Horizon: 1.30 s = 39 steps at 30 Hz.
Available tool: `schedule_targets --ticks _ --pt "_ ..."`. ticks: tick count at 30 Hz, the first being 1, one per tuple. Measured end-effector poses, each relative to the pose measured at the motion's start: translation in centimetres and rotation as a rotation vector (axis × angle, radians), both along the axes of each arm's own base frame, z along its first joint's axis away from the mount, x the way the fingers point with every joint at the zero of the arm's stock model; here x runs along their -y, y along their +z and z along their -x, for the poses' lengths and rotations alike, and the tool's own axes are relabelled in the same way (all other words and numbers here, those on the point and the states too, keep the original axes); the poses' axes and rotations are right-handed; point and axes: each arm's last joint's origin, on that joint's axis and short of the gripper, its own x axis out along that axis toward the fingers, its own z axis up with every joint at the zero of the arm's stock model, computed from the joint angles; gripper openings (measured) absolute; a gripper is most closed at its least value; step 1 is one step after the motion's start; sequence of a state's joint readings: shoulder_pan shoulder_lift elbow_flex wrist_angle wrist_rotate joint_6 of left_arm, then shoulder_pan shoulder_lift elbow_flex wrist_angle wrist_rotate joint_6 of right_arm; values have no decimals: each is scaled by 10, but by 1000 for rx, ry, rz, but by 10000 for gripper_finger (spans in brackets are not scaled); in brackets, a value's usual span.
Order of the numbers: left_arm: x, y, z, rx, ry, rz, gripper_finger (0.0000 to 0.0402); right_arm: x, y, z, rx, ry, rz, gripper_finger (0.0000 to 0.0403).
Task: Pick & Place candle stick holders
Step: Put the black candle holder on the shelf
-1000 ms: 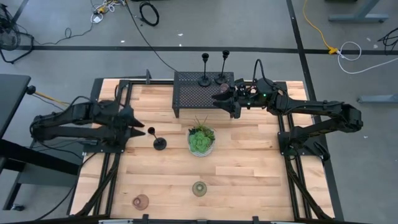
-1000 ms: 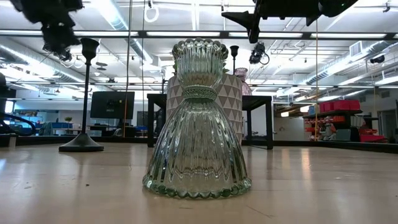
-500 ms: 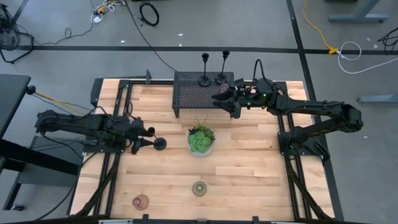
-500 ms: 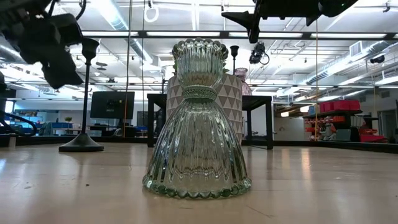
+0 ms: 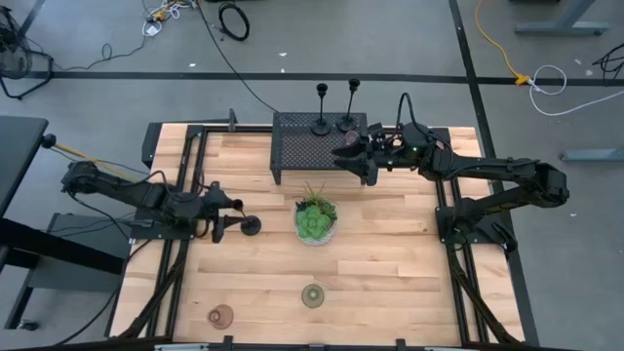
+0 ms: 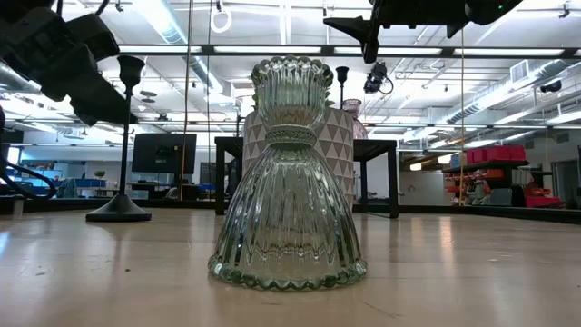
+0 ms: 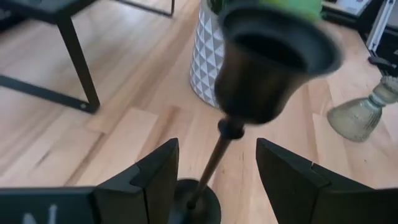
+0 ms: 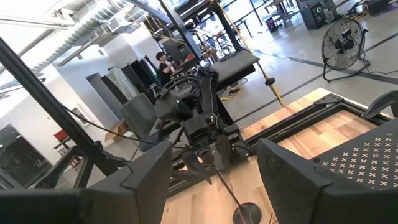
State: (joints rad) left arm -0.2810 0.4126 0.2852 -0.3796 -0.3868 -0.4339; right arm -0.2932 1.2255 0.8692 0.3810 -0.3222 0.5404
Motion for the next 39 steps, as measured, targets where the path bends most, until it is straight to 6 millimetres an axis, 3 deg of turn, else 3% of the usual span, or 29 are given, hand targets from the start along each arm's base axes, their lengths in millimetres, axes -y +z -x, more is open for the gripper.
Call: schedule_targets --ticks 6,17,39 --pt "4 2 0 30 4 -18 175 0 0 0 0 0 0 236" --pt "5 4 -1 57 4 -14 17 0 0 0 0 0 0 236" --pt "5 10 -3 129 52 7 12 0 0 0 0 0 0 236"
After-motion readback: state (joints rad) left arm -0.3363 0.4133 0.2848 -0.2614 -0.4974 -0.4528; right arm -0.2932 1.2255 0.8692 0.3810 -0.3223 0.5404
